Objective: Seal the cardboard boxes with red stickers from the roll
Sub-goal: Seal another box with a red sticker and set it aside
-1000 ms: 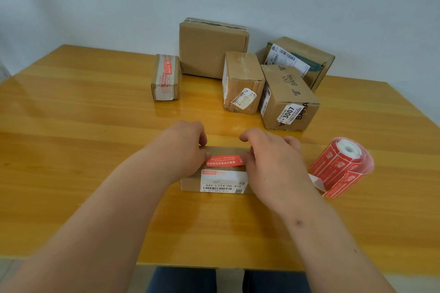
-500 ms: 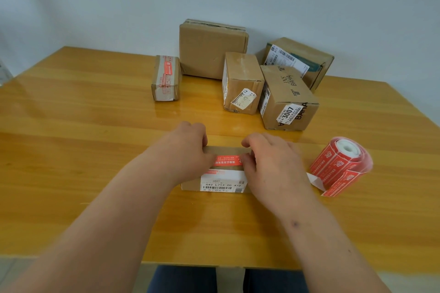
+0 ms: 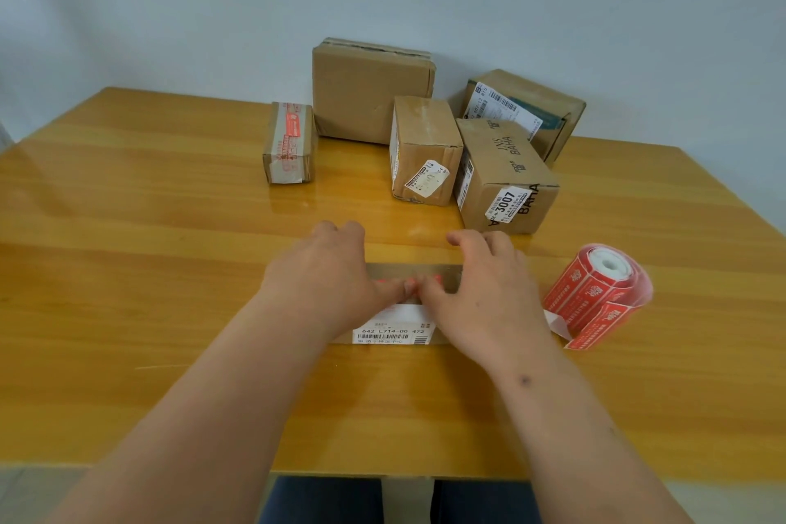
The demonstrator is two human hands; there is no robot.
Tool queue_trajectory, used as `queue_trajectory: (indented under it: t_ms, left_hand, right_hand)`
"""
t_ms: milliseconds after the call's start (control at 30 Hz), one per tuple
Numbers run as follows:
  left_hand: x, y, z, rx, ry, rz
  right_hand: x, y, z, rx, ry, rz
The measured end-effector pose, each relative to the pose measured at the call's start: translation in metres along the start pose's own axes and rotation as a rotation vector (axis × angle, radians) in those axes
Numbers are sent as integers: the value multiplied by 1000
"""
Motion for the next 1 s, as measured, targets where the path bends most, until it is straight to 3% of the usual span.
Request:
queue_trajectory:
  t_ms: [433, 533, 800, 1000]
  left_hand:
    - [9, 2, 3, -12, 81, 197]
    - [16, 1, 2, -27, 93, 326]
    - [20, 3, 2, -103, 47, 393]
    - [22, 7, 9, -27, 72, 459]
  right_hand:
    - [-14, -2, 0, 88, 24, -195]
    - [-18, -5, -4, 60, 67, -268]
    - [-20, 3, -7, 10, 116, -293]
    - [-16, 12, 5, 153, 28, -323]
Point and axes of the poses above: each hand's wrist, its own z-axis away from the middle knuckle, its own y-axis out of the palm, x = y × z, the point moved 6 cm from there along -z, towards the middle knuckle, and after that the axes turned 5 degrees about -z, right-handed, at the moved point
